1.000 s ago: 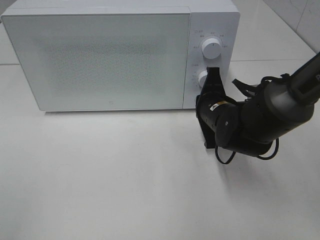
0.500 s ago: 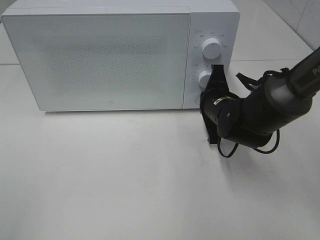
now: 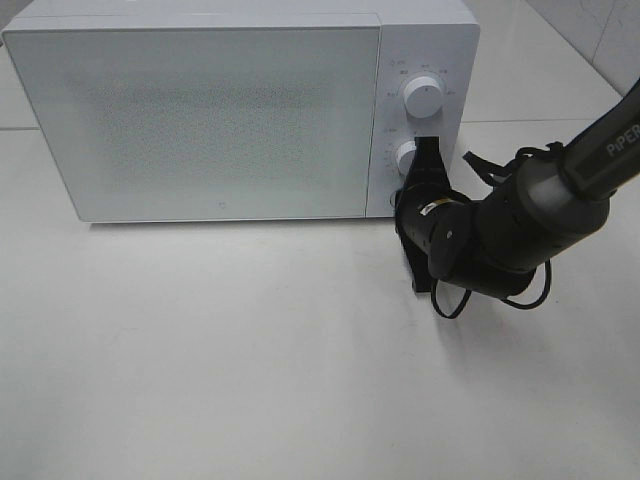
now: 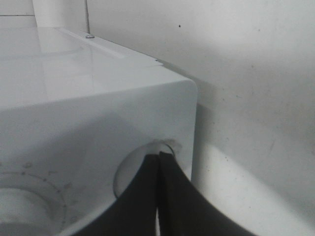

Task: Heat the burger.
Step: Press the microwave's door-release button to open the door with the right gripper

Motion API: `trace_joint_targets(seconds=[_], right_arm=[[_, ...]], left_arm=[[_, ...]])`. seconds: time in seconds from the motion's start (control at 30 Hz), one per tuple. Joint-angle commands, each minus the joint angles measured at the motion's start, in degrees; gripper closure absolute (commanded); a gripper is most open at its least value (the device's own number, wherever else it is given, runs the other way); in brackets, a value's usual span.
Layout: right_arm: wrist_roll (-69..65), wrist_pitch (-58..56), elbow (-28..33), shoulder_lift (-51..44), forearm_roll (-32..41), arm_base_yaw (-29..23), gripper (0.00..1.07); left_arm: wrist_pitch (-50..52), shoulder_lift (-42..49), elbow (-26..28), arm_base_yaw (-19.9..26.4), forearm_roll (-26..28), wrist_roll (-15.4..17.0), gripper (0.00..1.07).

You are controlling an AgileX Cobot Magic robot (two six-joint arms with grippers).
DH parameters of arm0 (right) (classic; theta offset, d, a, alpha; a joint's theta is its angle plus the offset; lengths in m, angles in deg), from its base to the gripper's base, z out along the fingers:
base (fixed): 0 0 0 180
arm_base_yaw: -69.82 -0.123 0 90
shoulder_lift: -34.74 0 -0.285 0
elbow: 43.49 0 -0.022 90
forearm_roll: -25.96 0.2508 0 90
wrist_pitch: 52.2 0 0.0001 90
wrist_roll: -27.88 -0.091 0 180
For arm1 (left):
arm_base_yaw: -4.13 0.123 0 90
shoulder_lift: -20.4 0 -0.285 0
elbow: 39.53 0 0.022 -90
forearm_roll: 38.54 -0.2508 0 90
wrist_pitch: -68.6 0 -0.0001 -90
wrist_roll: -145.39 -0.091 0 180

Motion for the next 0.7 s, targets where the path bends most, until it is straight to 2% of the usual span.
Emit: trace_joint_targets(seconds=[0.03, 0.7], right_arm=[[0.00, 1.20, -0.74, -0.29, -0.46, 0.40, 1.07], [0.92, 6.47, -3.50, 0.74, 1.72, -0.46, 1.07]], left_arm=[[0.86, 0.34, 0.00, 0.29, -0.06, 0.34, 0.06], [0.86, 0.34, 0.00, 0.29, -0.06, 0.34, 0.06]])
